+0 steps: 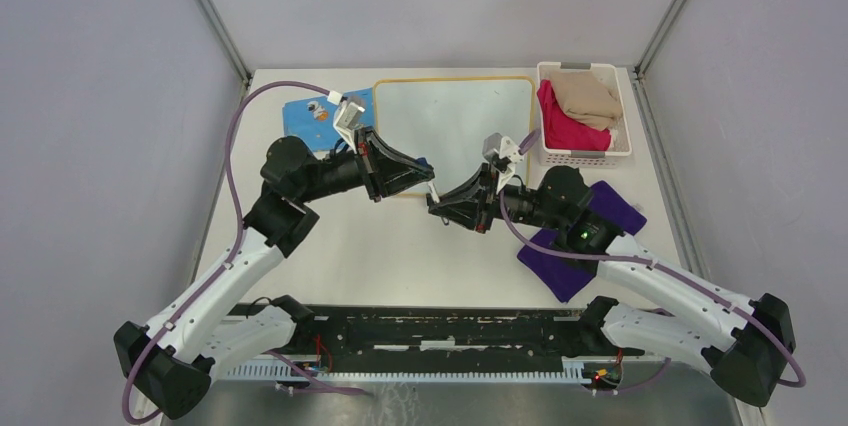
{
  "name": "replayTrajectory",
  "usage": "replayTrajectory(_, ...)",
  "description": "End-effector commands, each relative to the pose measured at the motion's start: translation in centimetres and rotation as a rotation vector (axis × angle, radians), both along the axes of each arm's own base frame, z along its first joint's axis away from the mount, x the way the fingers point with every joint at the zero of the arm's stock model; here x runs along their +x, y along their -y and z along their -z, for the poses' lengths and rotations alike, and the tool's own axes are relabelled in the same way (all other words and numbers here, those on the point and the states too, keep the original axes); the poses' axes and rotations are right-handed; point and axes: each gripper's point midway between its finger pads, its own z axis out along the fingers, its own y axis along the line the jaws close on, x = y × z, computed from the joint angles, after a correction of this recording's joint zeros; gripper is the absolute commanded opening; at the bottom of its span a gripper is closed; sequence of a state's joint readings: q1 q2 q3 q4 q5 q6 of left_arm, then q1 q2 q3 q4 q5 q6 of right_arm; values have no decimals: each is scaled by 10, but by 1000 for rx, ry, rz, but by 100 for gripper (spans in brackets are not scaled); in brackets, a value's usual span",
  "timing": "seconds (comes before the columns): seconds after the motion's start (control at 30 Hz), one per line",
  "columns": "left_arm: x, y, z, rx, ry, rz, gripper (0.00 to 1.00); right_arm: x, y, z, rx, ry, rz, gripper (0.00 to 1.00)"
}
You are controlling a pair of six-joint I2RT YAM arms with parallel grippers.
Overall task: Write a sentence on the whiteboard
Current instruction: Open the whiteboard marker at the center of the board.
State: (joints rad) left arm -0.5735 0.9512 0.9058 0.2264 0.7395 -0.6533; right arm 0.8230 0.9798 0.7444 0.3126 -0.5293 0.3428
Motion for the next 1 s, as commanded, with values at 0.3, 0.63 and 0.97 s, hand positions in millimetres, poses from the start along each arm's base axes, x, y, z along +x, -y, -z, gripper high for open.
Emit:
replayTrajectory(0.3, -12, -2, -17, -41, 48, 22, 2, -2, -1, -73, 216, 62, -7, 56)
replayTrajectory(0.63, -13, -4, -18, -40, 52, 8, 2, -4, -15, -67, 239, -11, -80, 22)
replayTrajectory(0.97, 3, -20, -43, -114, 91, -167, 2, -9, -1, -21, 150, -25, -31, 0)
